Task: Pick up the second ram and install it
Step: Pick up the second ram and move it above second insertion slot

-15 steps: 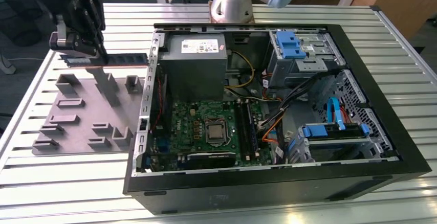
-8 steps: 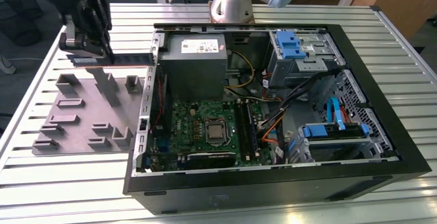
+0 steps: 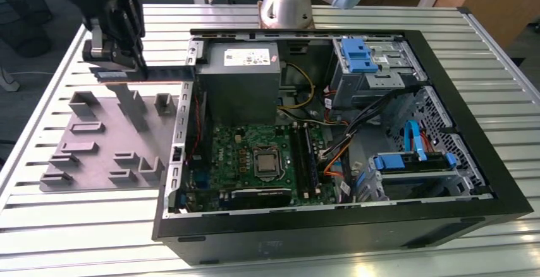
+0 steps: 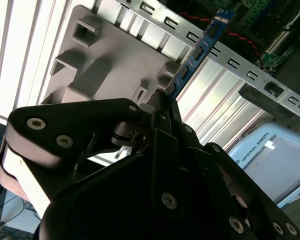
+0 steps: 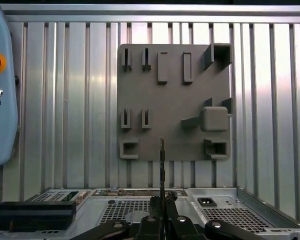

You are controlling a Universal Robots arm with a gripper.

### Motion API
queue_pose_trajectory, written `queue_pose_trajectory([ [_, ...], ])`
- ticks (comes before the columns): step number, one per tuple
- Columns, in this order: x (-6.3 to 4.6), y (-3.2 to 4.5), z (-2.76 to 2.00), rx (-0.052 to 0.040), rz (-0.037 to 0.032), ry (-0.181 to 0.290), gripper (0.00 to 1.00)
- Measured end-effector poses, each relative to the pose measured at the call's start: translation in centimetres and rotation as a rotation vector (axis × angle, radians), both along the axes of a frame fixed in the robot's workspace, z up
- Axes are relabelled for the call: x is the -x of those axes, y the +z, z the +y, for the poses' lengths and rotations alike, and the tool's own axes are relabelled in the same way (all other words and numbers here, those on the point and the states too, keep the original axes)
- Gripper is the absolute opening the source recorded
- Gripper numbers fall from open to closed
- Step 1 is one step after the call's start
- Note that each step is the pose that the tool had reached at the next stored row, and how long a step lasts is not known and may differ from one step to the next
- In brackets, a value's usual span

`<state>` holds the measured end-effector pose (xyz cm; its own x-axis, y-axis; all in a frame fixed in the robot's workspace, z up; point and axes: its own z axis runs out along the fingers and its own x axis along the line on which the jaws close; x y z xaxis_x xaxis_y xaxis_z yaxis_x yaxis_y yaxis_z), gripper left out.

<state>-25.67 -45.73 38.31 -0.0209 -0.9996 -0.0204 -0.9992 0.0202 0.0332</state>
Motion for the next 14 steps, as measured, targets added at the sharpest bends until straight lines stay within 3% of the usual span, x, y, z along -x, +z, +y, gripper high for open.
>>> queue_pose_trajectory([
  [14,-1.2,0.00,0.00,0.0000,0.0000,0.000,0.14],
])
